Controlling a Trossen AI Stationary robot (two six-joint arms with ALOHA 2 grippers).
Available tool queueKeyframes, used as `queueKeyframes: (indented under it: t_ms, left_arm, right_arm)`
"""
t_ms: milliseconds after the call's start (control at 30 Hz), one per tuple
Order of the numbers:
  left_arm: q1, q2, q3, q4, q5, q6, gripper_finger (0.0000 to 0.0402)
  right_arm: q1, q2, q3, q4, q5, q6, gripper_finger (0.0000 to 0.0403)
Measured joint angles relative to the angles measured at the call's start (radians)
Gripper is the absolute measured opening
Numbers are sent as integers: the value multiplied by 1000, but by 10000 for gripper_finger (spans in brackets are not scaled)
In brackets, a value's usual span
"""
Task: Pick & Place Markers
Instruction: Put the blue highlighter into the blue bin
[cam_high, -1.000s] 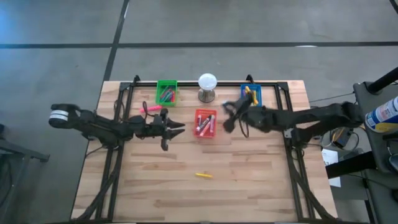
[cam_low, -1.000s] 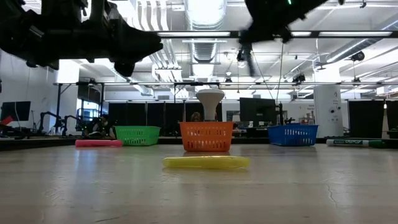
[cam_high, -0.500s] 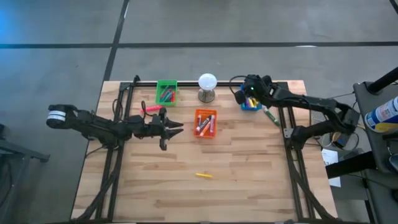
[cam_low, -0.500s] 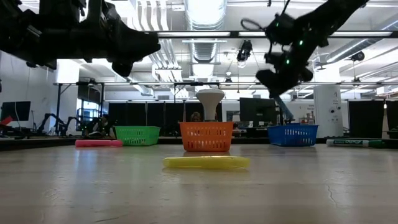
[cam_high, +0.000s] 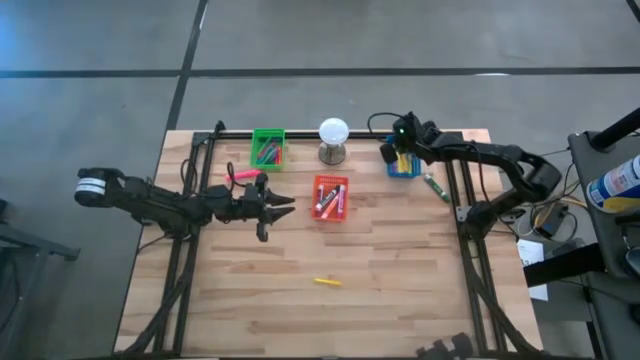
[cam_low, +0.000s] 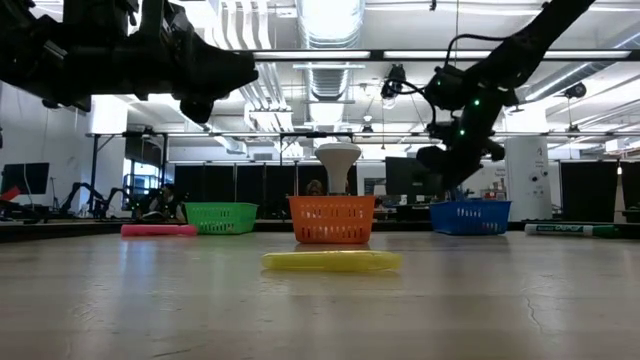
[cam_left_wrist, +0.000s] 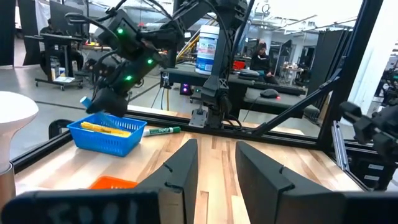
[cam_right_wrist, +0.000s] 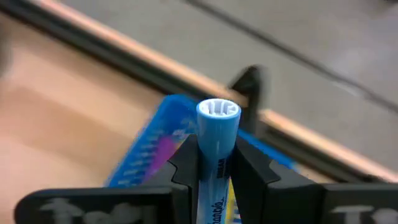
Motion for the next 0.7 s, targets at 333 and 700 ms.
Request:
queueKeyframes:
  t_ms: [333, 700]
  left_arm:
    - [0, 0, 0, 0, 0, -1, 103]
    - [0, 0, 0, 0, 0, -10, 103]
  right_arm:
    - [-9, 8, 77, -150, -141, 98, 61]
    - [-16, 29, 136, -292, -141, 259, 99]
